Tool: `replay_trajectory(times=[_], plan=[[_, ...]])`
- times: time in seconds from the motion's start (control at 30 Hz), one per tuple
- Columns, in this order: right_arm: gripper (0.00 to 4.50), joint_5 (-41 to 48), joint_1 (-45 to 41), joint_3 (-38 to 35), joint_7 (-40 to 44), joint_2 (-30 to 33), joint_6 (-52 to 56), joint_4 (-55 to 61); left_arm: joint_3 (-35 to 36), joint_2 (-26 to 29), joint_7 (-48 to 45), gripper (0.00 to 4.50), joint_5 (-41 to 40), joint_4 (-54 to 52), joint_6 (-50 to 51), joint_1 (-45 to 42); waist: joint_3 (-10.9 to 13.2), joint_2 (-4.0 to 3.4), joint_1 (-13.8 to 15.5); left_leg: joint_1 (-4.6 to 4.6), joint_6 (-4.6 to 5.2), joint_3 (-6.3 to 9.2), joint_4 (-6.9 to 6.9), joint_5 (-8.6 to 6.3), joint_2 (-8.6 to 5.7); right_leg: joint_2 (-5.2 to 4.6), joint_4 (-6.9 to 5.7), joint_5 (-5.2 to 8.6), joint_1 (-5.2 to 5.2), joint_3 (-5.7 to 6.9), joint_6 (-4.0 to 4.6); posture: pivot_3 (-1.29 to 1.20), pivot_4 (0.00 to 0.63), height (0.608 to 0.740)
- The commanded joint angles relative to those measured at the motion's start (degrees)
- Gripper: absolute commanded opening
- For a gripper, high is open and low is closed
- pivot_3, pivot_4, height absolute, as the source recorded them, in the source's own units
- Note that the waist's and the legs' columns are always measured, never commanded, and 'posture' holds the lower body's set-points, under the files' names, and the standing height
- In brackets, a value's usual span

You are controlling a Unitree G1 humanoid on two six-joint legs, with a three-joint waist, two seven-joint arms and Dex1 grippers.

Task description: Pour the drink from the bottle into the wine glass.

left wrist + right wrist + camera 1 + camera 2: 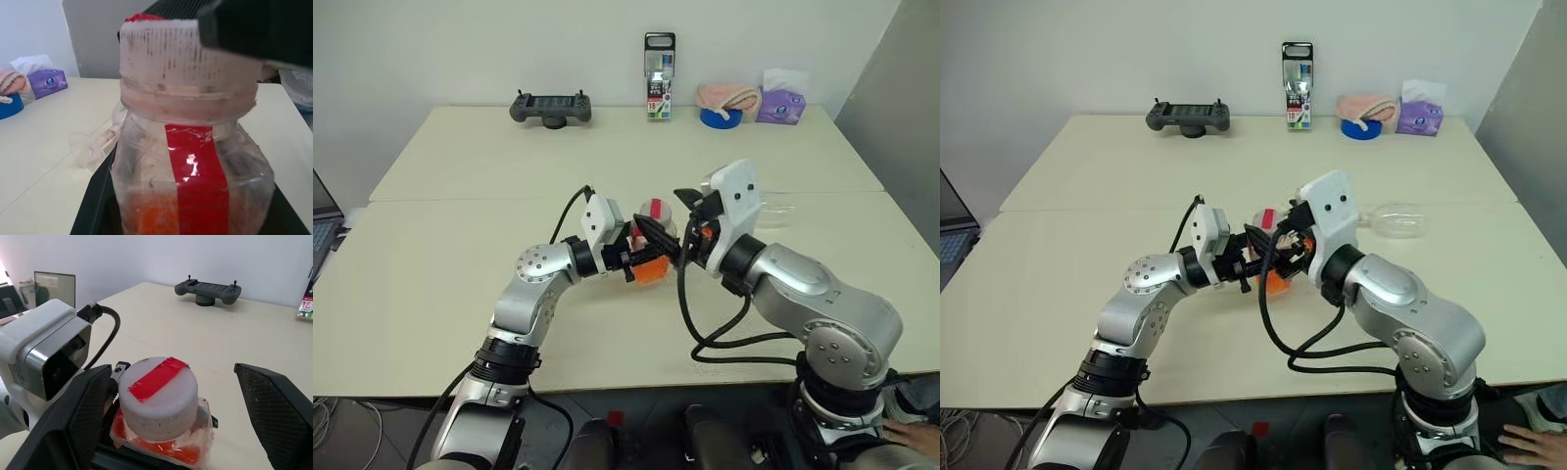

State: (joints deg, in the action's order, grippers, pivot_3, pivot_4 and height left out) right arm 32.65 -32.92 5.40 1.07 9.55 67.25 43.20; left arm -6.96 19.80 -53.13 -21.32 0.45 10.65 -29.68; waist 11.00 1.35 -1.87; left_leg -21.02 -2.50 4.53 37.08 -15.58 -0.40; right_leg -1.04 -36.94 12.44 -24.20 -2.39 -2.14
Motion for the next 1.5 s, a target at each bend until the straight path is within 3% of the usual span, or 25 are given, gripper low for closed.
replay_trajectory(times=[0.03, 0.6, 1.5], plan=[[4.25, -1.5, -1.6, 1.3, -1.3, -1.4, -0.3, 0.4, 0.8, -0.6, 0.1, 1.65, -0.3, -1.4, -1.3, -1.4, 0.0, 0.0, 0.0, 0.0, 0.0, 0.0, 0.0, 0.0, 0.0, 0.0, 0.0, 0.0, 0.0, 0.0, 0.0, 0.0, 0.15, 0.74], [4.25, -6.9, -2.8, -0.1, -2.9, -3.3, -0.4, -2.9, 0.9, -0.3, 0.1, 1.65, -0.2, -1.2, -1.4, -1.1, 0.0, 0.0, 0.0, 0.0, 0.0, 0.0, -0.02, 0.0, 0.01, 0.0, 0.01, 0.0, 0.0, 0.01, 0.0, 0.0, 0.15, 0.74], [4.25, 2.6, 5.9, -5.1, 5.6, 2.1, 3.1, 8.0, 0.6, 0.0, -0.6, 1.65, 0.1, -0.7, -1.4, -0.7, 0.0, 0.0, 0.0, -0.03, 0.01, -0.01, -0.03, 0.0, -0.01, 0.0, 0.08, 0.01, 0.0, 0.0, -0.01, 0.0, 0.15, 0.74]])
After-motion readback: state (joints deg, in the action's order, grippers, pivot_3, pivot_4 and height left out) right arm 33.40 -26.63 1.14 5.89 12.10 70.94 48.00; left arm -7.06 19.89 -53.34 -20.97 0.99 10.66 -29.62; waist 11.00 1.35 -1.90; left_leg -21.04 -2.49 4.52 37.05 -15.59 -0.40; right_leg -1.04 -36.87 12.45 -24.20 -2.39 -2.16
